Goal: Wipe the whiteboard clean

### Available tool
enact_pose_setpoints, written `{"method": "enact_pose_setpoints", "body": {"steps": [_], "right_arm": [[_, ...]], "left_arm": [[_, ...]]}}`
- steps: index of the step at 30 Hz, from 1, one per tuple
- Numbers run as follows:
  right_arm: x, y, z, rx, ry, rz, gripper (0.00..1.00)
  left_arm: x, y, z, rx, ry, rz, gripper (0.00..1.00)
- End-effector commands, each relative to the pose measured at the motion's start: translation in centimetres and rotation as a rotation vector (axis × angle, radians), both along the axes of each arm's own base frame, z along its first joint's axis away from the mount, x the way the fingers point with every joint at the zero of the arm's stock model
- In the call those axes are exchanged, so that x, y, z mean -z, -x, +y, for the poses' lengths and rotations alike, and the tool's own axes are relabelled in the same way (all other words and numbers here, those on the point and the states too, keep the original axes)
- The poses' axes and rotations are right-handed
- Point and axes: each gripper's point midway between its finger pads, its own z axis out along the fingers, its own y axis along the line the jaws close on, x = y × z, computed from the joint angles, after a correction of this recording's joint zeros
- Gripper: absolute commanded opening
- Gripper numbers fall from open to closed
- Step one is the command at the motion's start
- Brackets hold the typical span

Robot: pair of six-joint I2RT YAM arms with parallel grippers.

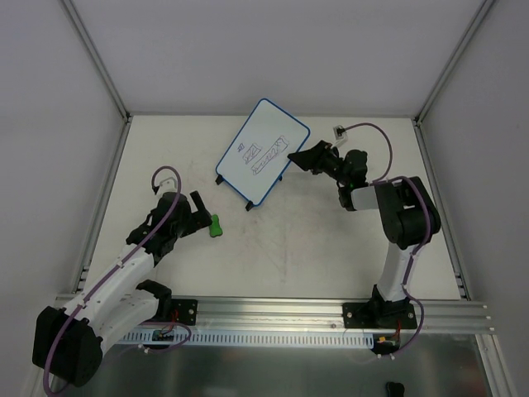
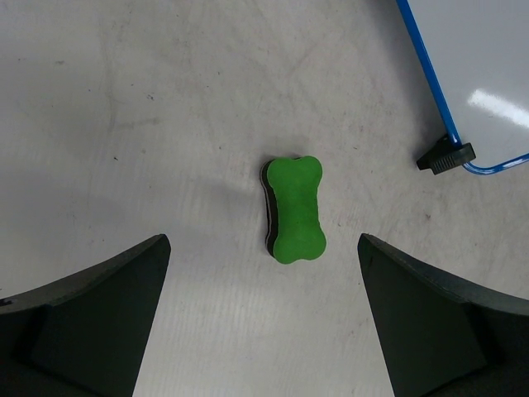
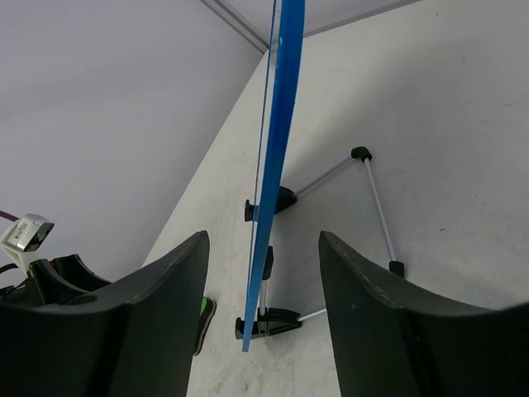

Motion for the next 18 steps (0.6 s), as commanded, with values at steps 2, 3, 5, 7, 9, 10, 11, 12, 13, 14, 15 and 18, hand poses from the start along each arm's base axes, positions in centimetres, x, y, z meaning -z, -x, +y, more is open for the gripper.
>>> {"method": "enact_pose_setpoints", "body": {"steps": [2,3,5,7,9,10,11,12,13,14,15,18], "right_arm": [[-2.9,-0.8,0.4,-0.013,-0.025,-0.121,0.54],[-2.7,-0.8,0.6,-0.022,-0.024,-0.117,0.54],[-2.8,-1.0,1.0,-0.046,-0.036,-0.111,0.54],[-2.5,-1.0,1.1,-0.048,-0.036,-0.105,0.51],[-2.4,-1.0,1.3,-0.054,-0.032,-0.110,0.51],[-2.4,-0.9,1.4,-0.055,-0.032,-0.109,0.50],[-2.4,-0.9,1.5,-0.057,-0.032,-0.111,0.50],[-2.2,-1.0,1.5,-0.055,-0.030,-0.108,0.50],[-2.2,-0.8,1.6,-0.058,-0.029,-0.108,0.50],[-2.0,-0.9,1.6,-0.056,-0.027,-0.106,0.49],[-2.0,-0.9,1.7,-0.058,-0.024,-0.108,0.48],[-2.0,-0.9,1.9,-0.065,-0.024,-0.110,0.41]], "left_arm": [[-1.4,-0.3,-0.8,0.024,0.023,-0.016,0.99],[-1.1,-0.2,-0.7,0.018,0.020,-0.007,0.99],[-0.8,-0.1,-0.7,0.011,0.017,0.008,0.99],[-0.3,0.0,-0.8,0.011,0.014,0.033,0.99],[0.0,0.1,-1.0,0.014,0.012,0.044,0.99],[0.1,0.1,-1.0,0.013,0.008,0.049,0.99],[0.1,0.1,-1.0,0.012,0.008,0.049,0.99],[0.1,0.0,-1.1,0.013,0.008,0.050,0.99],[0.0,0.0,-1.1,0.010,0.009,0.046,0.99],[-0.1,-0.1,-1.1,0.005,0.005,0.044,0.99],[-0.1,-0.2,-1.2,0.005,0.005,0.045,0.99],[-0.3,-0.5,-1.5,0.007,0.005,0.050,0.99]]}}
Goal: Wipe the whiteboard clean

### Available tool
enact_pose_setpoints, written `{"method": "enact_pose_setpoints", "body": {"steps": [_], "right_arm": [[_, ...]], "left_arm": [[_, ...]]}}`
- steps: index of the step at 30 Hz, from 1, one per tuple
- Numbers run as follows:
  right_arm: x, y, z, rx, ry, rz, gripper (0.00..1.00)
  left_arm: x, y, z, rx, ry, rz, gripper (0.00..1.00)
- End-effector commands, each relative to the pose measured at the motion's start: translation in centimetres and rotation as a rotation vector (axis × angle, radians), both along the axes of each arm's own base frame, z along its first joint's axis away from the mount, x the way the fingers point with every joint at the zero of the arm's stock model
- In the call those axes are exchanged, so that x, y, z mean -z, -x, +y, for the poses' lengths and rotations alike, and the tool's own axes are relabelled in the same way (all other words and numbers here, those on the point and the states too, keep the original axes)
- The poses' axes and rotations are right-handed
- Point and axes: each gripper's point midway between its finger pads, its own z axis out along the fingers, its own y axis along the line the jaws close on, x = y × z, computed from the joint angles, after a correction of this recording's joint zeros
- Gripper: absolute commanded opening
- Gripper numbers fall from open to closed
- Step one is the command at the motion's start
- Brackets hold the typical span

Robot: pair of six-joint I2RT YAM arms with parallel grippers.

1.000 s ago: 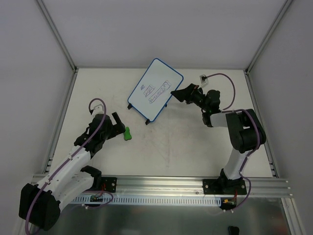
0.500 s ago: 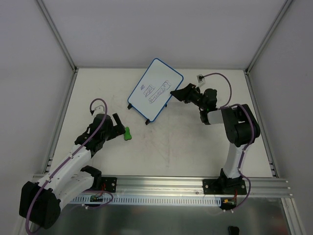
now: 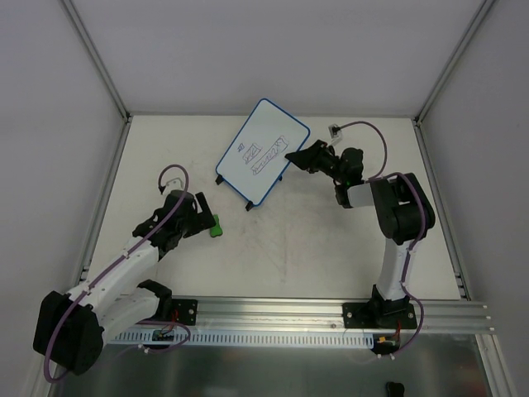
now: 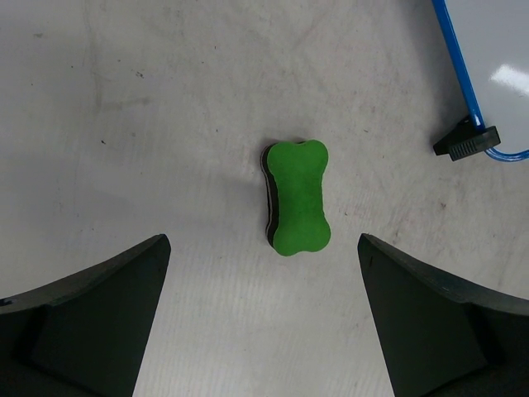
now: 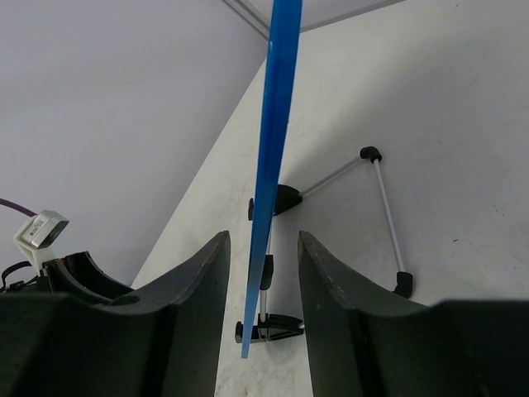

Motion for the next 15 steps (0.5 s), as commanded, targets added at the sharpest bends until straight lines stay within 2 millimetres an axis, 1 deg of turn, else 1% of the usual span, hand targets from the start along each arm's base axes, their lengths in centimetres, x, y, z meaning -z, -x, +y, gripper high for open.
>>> {"method": "enact_pose_setpoints", "body": {"steps": [1,3,4,9,10,11,15], "right_arm": [[-2.6,-0.4,0.8,-0.028,-0.020,-0.115,0.41],[-2.4,-0.4,0.9,-0.030,-0.018,-0.112,0.36],[-2.3,-0.5,0.9,-0.028,-0.017,-0.106,0.34],[-2.1,-0.5,1.2,-0.034,-0.015,-0.102,0.32],[-1.9,-0.4,1.4,-0.037,-0.012,-0.098,0.30],[-1.9,-0.4,1.4,-0.039,-0.010,-0.099,0.25],[-1.6,-0.5,1.5,-0.035,-0.002,-0.096,0.22]], "left_arm": [[-1.4,-0.9,-1.1,0.001,0.017,-0.012,0.99],[-1.5,-1.2,-1.5,0.007,0.010,-0.006,0.99],[-1.1,-1.2,-1.7,0.014,0.003,0.009,0.99],[-0.5,-1.5,-2.4,0.018,-0.004,0.042,0.99],[-0.4,-1.5,-2.5,0.019,-0.006,0.044,0.99],[-0.4,-1.5,-2.5,0.019,-0.007,0.046,0.99],[0.0,-1.5,-2.4,0.014,-0.016,0.059,0.99]]}}
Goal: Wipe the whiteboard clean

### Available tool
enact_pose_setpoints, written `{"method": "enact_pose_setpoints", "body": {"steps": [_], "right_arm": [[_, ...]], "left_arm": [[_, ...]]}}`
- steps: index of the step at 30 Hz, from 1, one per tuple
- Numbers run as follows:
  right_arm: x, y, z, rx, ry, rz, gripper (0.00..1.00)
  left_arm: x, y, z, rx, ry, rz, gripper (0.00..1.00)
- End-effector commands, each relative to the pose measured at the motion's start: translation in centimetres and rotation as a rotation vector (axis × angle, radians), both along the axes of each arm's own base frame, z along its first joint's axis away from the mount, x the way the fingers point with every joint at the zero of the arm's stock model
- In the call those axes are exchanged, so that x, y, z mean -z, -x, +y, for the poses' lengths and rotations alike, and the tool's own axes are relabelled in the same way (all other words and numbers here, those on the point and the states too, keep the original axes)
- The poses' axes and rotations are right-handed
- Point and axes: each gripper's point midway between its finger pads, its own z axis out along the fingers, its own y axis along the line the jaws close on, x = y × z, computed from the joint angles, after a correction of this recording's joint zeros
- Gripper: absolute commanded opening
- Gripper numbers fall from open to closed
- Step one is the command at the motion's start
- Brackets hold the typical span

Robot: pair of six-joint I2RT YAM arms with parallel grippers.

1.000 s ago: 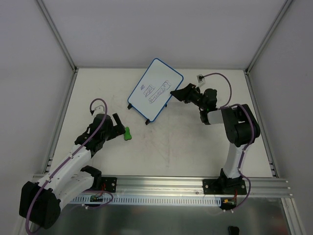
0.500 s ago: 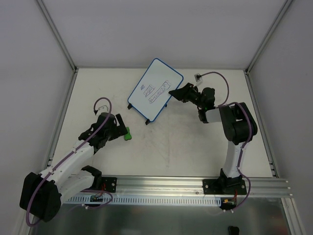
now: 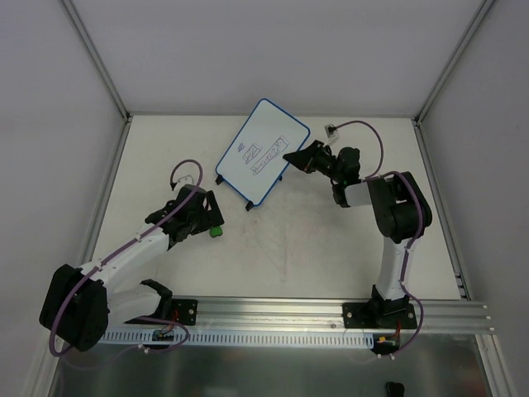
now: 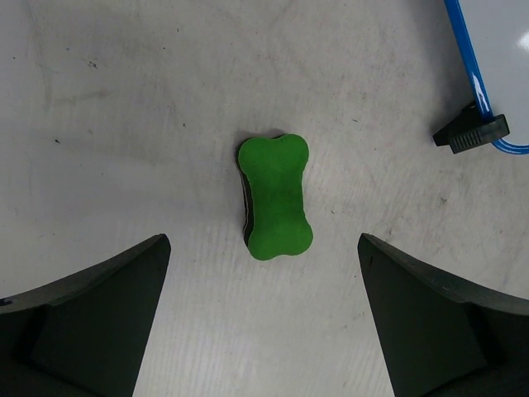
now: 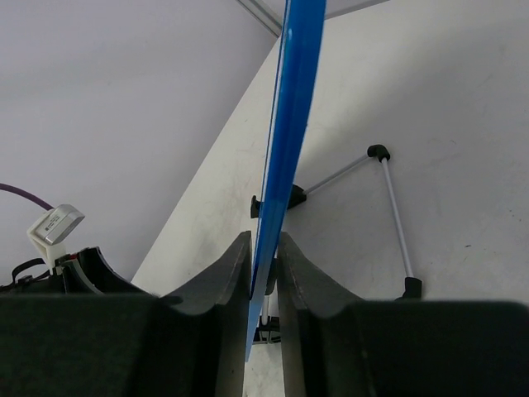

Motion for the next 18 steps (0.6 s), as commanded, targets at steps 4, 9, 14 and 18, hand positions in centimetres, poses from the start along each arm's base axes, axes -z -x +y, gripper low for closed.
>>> {"method": "enact_pose_setpoints", "body": {"steps": [4,9,14,18], "right_arm": [[-1.7,-0.3,0.8,-0.018,-0.002,-0.094,0.11],[-1.5,-0.3,0.8,-0.019,0.000,-0.093,0.00],[-1.4,-0.3,0.8,-0.021,0.002,-0.092,0.00],[-1.5,-0.2,1.0,-0.025,0.003,-0.095,0.00]], "left_arm": [[-0.4,-0.8,-0.4,-0.014,-0.011,0.005,0.99],[0.0,-1.2,-0.6,-0.005,-0.028,0.031,0.99],[0.7,-1.2,-1.1,0.021,-0.037,0.074,0.99],[1.3,-1.4,-0.9,0.028,-0.078,0.096,0.97]]}}
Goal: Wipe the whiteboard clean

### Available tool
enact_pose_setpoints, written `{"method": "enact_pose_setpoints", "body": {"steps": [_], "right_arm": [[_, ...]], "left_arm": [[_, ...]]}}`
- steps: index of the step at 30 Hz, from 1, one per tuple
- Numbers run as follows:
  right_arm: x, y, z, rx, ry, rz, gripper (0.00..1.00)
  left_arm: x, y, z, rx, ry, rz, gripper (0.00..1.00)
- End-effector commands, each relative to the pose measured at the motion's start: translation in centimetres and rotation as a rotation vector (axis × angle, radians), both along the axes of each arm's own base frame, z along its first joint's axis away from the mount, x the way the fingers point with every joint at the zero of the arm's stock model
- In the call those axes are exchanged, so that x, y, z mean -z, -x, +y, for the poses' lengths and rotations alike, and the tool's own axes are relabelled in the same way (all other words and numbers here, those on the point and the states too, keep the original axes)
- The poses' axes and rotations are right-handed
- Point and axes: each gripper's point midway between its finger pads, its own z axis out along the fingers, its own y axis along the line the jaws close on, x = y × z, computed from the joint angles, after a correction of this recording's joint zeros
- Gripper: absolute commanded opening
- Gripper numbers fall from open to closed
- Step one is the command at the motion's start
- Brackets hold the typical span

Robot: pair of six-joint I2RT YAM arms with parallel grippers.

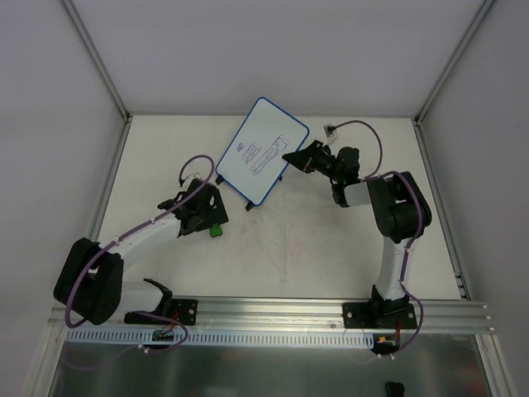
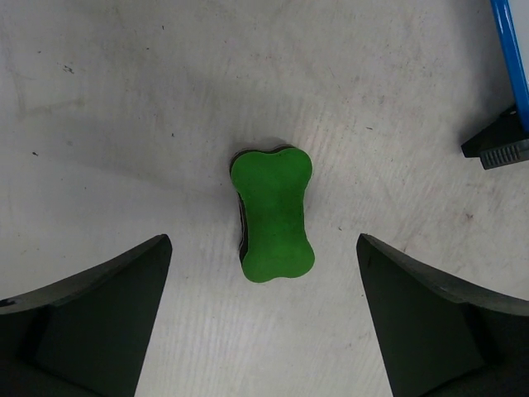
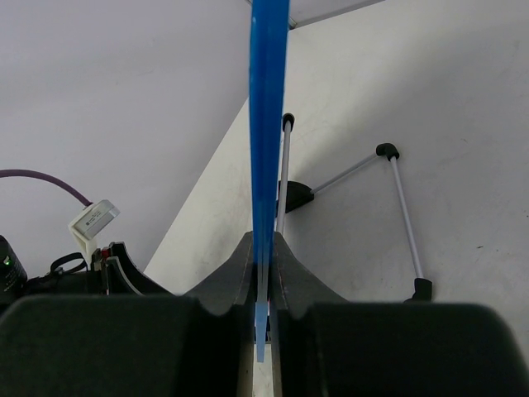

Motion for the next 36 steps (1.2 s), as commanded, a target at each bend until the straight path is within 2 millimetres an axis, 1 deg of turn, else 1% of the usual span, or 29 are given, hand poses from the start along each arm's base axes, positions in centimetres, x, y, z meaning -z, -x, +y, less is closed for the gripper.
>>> {"method": "enact_pose_setpoints", "body": {"steps": [1,4,8,12,13,15,20,21,22,26,29,31,32,35,36], "right_arm": [[-1.4,-0.4,0.6,-0.010,0.013,-0.106,0.00],[-1.3,-0.5,0.6,-0.012,0.012,-0.104,0.00],[-1.3,-0.4,0.7,-0.013,0.012,-0.104,0.00],[-1.4,-0.3,0.7,-0.015,0.012,-0.104,0.00],[-1.4,-0.3,0.8,-0.016,0.012,-0.106,0.00],[-1.3,-0.3,0.7,-0.015,0.012,-0.104,0.00],[-1.5,-0.2,0.8,-0.018,0.010,-0.108,0.00],[-1.5,-0.2,0.8,-0.018,0.010,-0.108,0.00],[-1.5,-0.2,0.8,-0.016,0.010,-0.108,0.00],[-1.5,-0.1,0.9,-0.019,0.009,-0.104,0.00],[-1.5,-0.2,0.8,-0.018,0.008,-0.105,0.00],[-1.5,-0.1,0.9,-0.020,0.007,-0.104,0.00],[-1.6,-0.1,0.9,-0.018,0.005,-0.101,0.00],[-1.6,-0.1,0.9,-0.020,0.004,-0.099,0.00],[-1.7,-0.1,0.9,-0.020,0.002,-0.099,0.00]], "left_arm": [[-0.4,-0.7,-0.3,0.022,-0.036,0.007,0.89],[-0.2,-0.8,-0.5,0.026,-0.038,0.021,0.79],[-0.1,-1.0,-0.4,0.017,-0.048,0.018,0.77],[0.3,-1.1,-0.7,0.012,-0.051,0.048,0.75],[0.7,-1.0,-0.6,0.013,-0.060,0.067,0.75],[0.9,-1.0,-0.7,0.010,-0.066,0.080,0.72],[1.0,-1.3,-0.7,0.004,-0.080,0.087,0.69],[1.0,-1.4,-0.8,0.009,-0.082,0.088,0.67],[1.3,-1.4,-0.8,0.011,-0.088,0.098,0.60],[1.4,-1.6,-0.8,0.008,-0.093,0.104,0.58],[1.7,-1.6,-0.8,0.010,-0.099,0.115,0.51],[2.0,-1.5,-1.0,0.014,-0.099,0.129,0.51],[2.2,-1.5,-1.0,0.015,-0.099,0.136,0.53],[2.5,-1.4,-0.9,0.010,-0.106,0.152,0.53],[2.5,-1.3,-0.8,0.007,-0.108,0.152,0.51]]}}
